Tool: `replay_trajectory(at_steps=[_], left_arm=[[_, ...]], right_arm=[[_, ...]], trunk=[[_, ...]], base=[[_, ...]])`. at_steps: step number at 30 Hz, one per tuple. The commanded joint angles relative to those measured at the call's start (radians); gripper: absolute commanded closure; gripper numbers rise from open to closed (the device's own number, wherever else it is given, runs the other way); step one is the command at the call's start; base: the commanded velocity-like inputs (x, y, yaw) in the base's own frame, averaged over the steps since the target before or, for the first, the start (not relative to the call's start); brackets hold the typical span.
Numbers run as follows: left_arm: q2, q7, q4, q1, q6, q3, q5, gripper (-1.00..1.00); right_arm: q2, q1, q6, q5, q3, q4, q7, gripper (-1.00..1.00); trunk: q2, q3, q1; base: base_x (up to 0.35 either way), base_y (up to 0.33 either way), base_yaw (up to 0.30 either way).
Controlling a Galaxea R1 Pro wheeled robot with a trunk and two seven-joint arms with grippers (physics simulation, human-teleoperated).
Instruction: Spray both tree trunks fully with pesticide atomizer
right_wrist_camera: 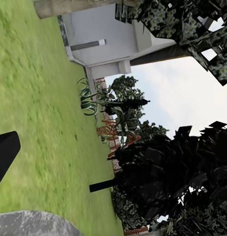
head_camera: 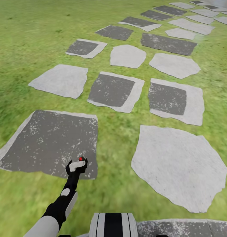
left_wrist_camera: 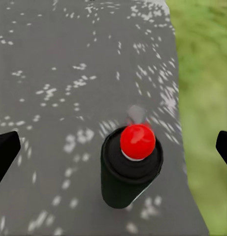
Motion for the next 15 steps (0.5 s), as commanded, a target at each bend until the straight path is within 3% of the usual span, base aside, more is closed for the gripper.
replay_trajectory(at_steps=[1, 9, 15], left_arm=[[0.000, -0.001, 0.001, 0.000, -0.003, 0.001, 0.005, -1.00], [-0.001, -0.001, 0.002, 0.000, -0.003, 0.001, 0.005, -1.00], [-0.002, -0.001, 0.002, 0.000, -0.003, 0.000, 0.005, -1.00]], right_arm=[[0.001, -0.001, -0.003, 0.010, -0.007, 0.001, 0.000, -1.00], [0.000, -0.001, -0.003, 0.010, -0.007, 0.001, 0.000, -1.00], [0.001, -0.001, -0.003, 0.010, -0.007, 0.001, 0.000, -1.00]], trunk=[[0.000, 0.000, 0.000], [0.000, 0.000, 0.000], [0.000, 0.000, 0.000]], base=[[0.089, 0.007, 0.000], [0.027, 0.001, 0.000], [0.003, -0.093, 0.000]])
